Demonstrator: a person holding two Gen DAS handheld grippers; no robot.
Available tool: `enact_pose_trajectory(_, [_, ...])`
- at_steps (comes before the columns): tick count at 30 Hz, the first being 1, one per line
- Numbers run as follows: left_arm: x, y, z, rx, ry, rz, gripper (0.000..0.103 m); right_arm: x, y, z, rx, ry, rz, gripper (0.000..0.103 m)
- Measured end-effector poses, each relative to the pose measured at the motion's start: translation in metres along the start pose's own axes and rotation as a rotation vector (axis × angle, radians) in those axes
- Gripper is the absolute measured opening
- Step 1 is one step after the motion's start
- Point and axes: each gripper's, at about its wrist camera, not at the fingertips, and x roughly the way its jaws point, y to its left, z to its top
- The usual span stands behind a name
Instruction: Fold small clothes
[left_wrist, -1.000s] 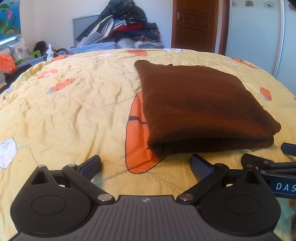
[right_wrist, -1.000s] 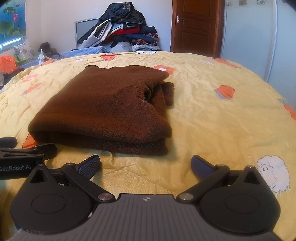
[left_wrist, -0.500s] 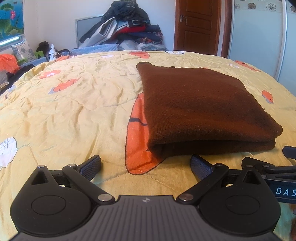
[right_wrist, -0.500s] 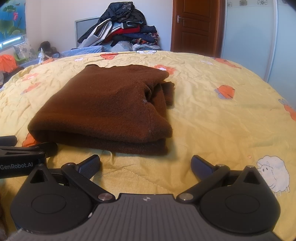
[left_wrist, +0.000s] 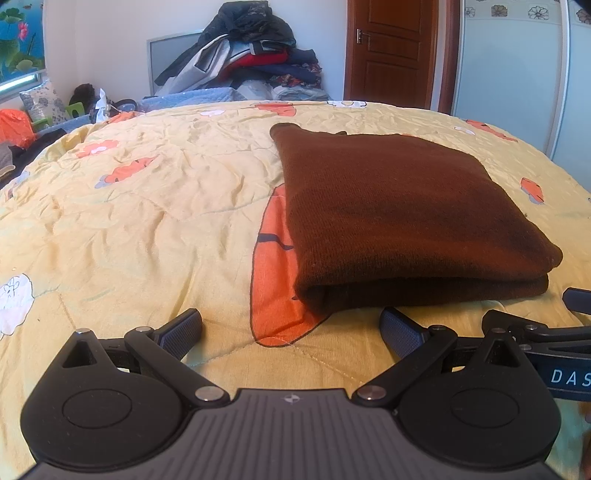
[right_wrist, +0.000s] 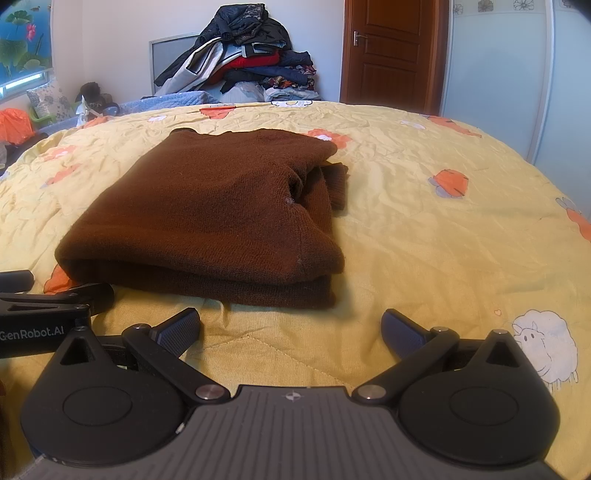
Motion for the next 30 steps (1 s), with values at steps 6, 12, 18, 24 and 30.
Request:
enact_pose_trajectory(6, [0.0,-0.0002,0.0001,0.0,0.0,0.0,0.103,-0.0001,0.0,-0.0002,0.0,0.0,0.0,0.103])
enact_pose_trajectory(12, [0.0017,-0.0008,0.0021,0.0,0.003,0.007,0.103,0.0004,-0.0007,0.0002,0.001,0.001,0.001,0.103])
enact_pose_trajectory(18, [0.003,0.0007,0.0054,-0.003,0.023,0.005,0.103,-0.0003,-0.0005,-0.0001,0.0,0.002,-0.004,0.103])
enact_pose_trajectory(24, [0.0029,0.0006,0.0049,-0.012,0.024,0.013,0.103,0.0012,0.0008,0.0014,0.002,0.003,-0.012,0.103])
enact_pose_trajectory(30, [0.0018,0.001,0.003,-0.012,0.016,0.013,0.103,0.0018,0.0015,0.0009,0.0,0.002,-0.014,0.103])
